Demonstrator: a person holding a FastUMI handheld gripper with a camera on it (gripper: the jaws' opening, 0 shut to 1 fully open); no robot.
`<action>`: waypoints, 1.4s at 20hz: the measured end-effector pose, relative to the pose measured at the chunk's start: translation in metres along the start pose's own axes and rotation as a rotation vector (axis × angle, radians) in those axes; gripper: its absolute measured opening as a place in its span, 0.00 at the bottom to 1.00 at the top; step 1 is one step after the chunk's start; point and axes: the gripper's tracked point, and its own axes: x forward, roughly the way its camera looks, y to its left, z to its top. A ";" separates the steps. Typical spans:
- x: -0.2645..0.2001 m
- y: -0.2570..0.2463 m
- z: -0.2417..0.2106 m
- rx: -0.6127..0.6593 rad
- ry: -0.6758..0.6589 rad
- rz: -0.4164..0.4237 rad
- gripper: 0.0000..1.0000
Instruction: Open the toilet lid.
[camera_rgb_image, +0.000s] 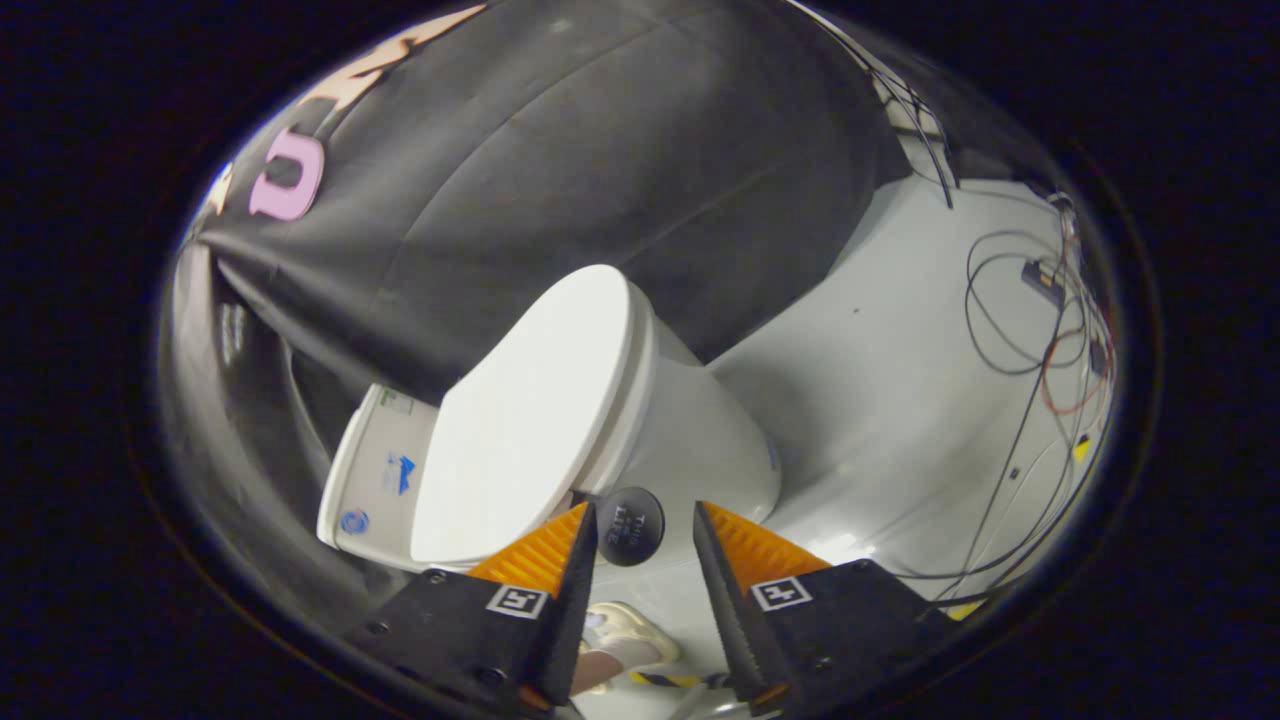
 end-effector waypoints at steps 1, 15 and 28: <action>0.004 0.003 0.003 0.048 -0.001 0.029 0.55; -0.021 0.024 0.010 0.231 -0.086 -0.029 0.00; -0.103 0.168 0.026 -0.199 -0.160 -0.213 0.00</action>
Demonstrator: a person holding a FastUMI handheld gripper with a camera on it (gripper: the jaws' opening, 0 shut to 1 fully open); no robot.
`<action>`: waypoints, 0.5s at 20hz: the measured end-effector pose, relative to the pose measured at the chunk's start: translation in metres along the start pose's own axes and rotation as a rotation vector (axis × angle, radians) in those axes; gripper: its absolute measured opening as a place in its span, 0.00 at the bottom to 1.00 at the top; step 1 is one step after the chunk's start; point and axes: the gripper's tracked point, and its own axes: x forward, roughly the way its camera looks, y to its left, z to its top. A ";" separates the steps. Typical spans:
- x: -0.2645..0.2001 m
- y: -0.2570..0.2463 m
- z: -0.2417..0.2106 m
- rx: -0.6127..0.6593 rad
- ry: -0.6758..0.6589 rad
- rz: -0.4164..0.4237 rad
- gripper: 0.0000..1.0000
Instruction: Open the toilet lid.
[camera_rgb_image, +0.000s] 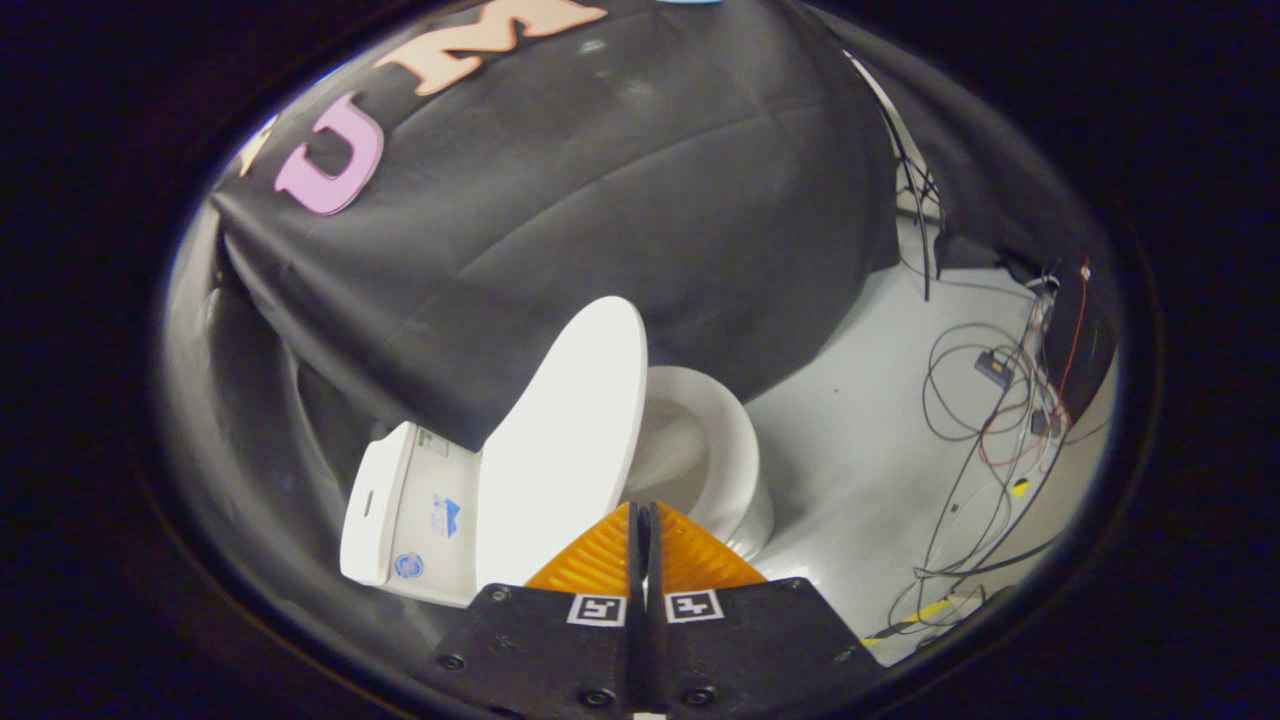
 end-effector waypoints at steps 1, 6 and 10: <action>-0.007 0.011 0.003 -0.045 -0.018 -0.010 0.00; -0.039 0.077 0.011 -0.226 -0.105 -0.026 0.00; -0.062 0.121 0.011 -0.338 -0.156 -0.061 0.00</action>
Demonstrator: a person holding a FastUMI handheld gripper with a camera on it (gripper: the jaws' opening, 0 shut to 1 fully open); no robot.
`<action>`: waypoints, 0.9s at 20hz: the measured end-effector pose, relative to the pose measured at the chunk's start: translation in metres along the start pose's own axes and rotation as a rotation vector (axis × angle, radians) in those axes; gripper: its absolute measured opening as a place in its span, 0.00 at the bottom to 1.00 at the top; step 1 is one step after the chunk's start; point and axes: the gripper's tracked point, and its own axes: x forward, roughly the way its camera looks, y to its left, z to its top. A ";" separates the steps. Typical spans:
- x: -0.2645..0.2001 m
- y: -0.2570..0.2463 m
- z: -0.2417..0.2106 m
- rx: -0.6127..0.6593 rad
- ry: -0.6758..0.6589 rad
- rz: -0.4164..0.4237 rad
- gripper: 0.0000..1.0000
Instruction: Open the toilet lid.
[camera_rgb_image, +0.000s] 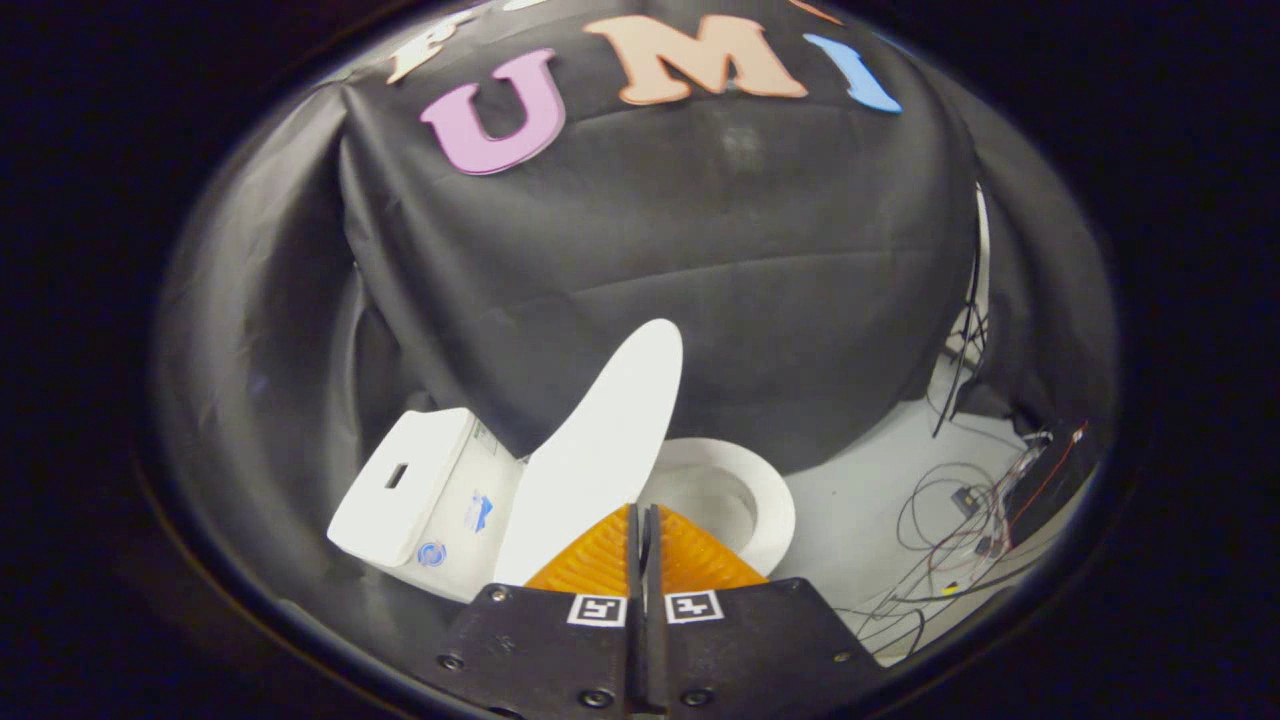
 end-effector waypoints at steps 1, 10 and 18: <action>-0.006 0.011 0.005 -0.022 -0.012 -0.007 0.00; -0.042 0.080 0.028 -0.186 -0.115 -0.017 0.00; -0.055 0.175 0.039 -0.367 -0.203 0.039 0.00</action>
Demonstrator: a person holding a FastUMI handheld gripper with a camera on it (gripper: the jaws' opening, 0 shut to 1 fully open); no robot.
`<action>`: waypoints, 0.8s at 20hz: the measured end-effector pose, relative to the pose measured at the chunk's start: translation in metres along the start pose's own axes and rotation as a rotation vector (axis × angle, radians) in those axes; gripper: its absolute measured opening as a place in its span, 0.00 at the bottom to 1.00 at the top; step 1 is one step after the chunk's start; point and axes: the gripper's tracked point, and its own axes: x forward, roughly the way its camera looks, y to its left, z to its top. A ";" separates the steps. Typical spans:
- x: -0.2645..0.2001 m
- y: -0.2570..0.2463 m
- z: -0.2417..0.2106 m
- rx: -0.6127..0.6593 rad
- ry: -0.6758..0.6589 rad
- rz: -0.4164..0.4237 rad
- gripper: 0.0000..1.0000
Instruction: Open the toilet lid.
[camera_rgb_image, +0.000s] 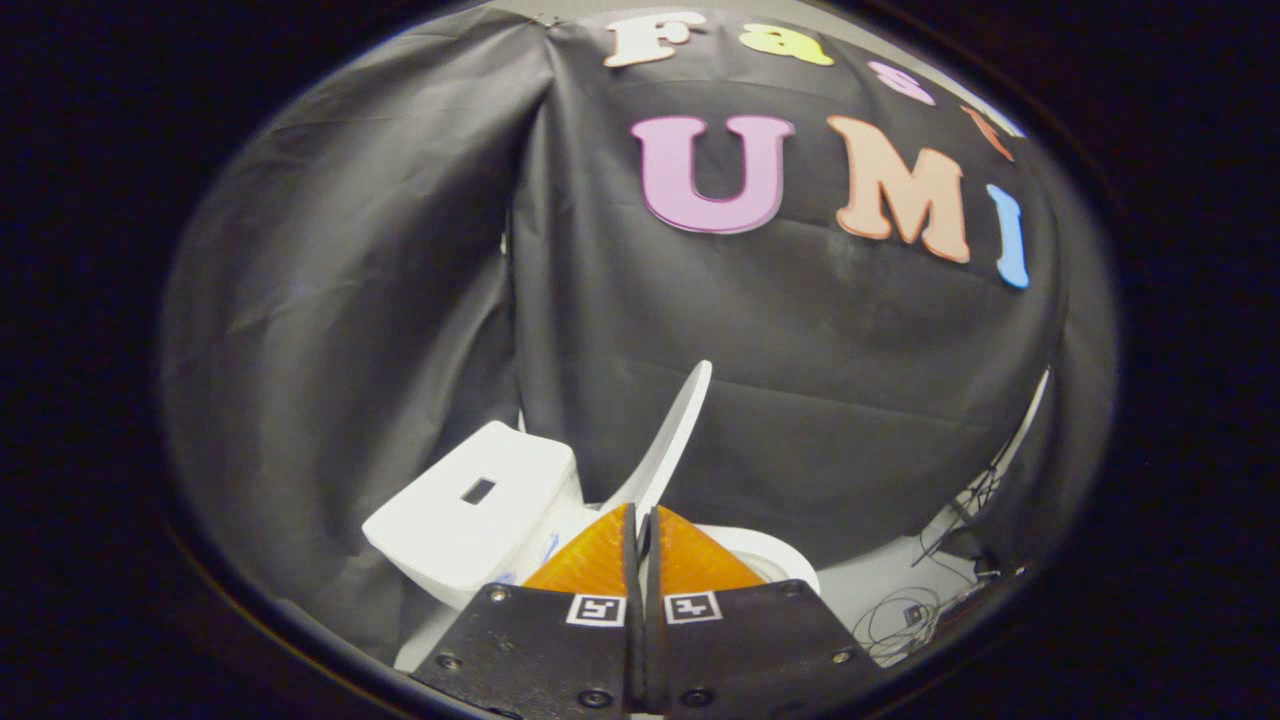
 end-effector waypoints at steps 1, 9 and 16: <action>0.001 0.011 0.004 -0.014 -0.010 0.010 0.00; 0.007 0.085 0.020 -0.043 -0.036 0.120 0.00; 0.018 0.140 0.025 -0.032 -0.046 0.223 0.00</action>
